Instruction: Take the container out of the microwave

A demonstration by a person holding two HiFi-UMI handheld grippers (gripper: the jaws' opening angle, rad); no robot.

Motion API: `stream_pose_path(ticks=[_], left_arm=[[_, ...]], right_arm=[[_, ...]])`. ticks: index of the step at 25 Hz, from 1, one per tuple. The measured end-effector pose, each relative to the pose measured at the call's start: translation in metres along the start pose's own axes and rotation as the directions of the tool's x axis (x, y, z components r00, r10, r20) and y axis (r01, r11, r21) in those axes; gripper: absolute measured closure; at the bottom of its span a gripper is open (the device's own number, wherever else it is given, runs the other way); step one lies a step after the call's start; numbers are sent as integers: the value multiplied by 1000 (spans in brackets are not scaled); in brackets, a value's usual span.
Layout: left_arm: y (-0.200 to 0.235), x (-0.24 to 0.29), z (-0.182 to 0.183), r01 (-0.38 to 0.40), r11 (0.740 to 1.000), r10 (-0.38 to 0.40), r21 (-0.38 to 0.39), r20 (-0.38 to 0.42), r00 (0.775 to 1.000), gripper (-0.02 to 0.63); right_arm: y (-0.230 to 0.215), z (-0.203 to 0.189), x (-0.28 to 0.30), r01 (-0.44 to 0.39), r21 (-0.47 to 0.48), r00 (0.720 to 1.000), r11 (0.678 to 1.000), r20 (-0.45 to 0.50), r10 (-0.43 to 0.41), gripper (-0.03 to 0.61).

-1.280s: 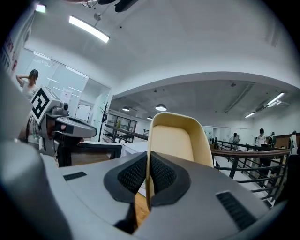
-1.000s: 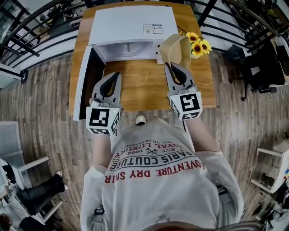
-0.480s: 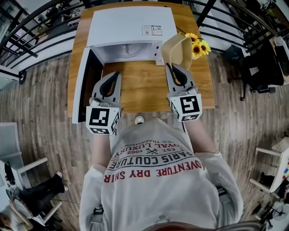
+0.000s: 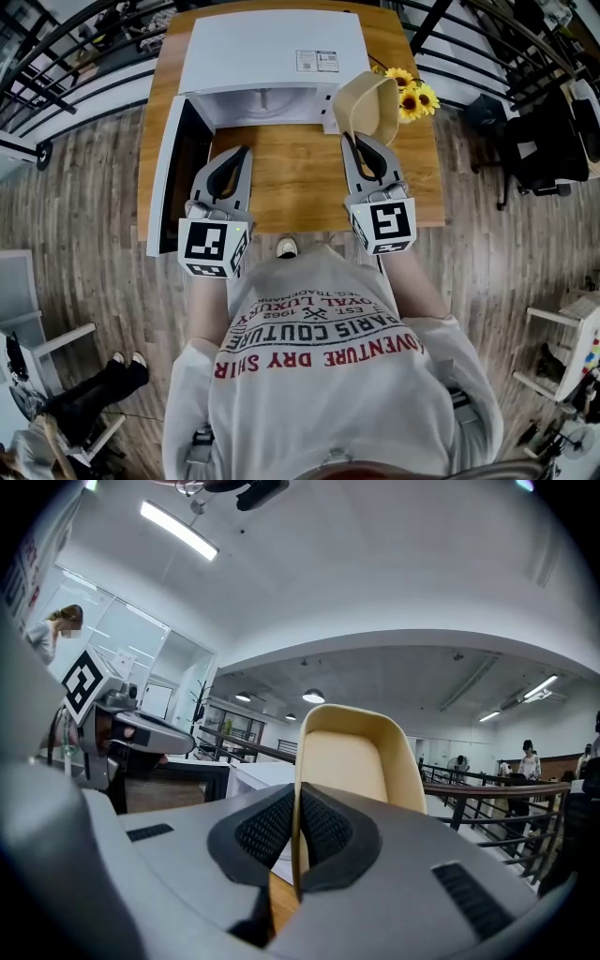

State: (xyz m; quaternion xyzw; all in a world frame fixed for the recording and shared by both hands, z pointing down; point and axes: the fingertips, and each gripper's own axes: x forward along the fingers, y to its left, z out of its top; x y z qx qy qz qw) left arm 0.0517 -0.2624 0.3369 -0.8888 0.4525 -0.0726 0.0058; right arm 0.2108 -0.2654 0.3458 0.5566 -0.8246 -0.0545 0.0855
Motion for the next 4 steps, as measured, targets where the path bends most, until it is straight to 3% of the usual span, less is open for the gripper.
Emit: stream_pose_path(ticks=[4], left_arm=[[1,3,-2,3,1000,-3,-1,-1,1000,600]], right_arm=[[-1,-2,3,5,12,1000,1000,-4,-5,546]])
